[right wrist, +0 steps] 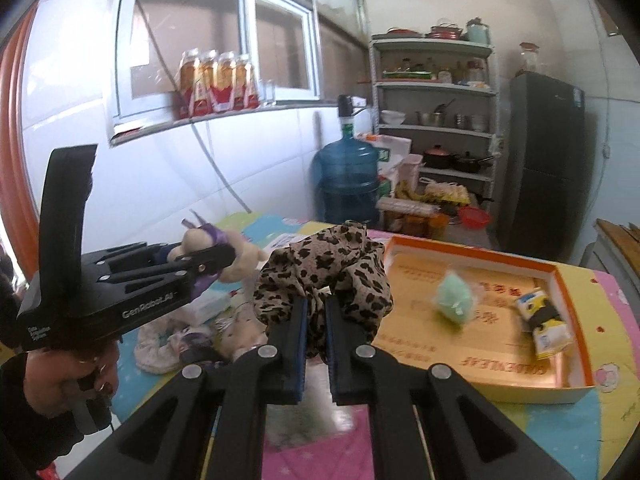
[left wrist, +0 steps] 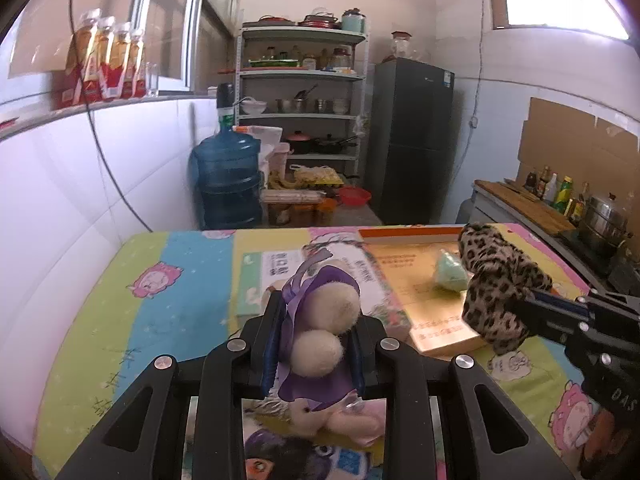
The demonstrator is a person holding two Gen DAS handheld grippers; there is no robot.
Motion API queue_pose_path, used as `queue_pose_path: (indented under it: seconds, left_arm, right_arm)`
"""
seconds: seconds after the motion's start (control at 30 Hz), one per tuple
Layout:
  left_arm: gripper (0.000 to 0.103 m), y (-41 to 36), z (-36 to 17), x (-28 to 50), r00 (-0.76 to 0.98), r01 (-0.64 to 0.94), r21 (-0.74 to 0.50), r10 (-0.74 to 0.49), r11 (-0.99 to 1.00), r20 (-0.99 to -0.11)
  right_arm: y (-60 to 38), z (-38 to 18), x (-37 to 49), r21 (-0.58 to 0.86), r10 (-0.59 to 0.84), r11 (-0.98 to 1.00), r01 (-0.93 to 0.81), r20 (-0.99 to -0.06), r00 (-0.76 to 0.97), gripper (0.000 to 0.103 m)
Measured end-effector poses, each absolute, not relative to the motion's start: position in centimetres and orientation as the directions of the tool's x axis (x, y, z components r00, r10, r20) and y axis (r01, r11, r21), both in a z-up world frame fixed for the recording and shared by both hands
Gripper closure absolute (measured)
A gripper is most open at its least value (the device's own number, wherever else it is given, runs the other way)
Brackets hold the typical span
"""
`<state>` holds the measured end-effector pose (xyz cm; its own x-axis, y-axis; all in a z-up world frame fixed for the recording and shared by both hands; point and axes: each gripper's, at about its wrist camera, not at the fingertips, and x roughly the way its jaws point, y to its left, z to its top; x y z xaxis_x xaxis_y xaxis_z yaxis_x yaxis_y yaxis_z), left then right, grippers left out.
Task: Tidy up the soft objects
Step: 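Carry the teddy with the left gripper while the right gripper carries the leopard scrunchie over the box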
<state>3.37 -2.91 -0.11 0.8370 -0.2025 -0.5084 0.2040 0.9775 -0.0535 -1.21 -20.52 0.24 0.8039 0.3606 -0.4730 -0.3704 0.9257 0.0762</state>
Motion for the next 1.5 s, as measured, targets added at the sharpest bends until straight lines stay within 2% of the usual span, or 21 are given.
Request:
queue_pose_path:
  seconds: [0.73, 1.5]
  left_arm:
    - [0.074, -13.5, 1.2, 5.7, 0.800, 0.343, -0.044, -0.317, 0.938, -0.509]
    - [0.074, -20.2, -0.1, 10.2, 0.762, 0.376, -0.045, -0.336, 0.926, -0.553]
  right_arm:
    - [-31.4, 0.9, -0.8, 0.120, 0.221, 0.975, -0.187, -0.440, 0.870, 0.094]
    - [-37.1, -0.6, 2.0, 0.186, 0.201, 0.974, -0.130, -0.446, 0.872, 0.094]
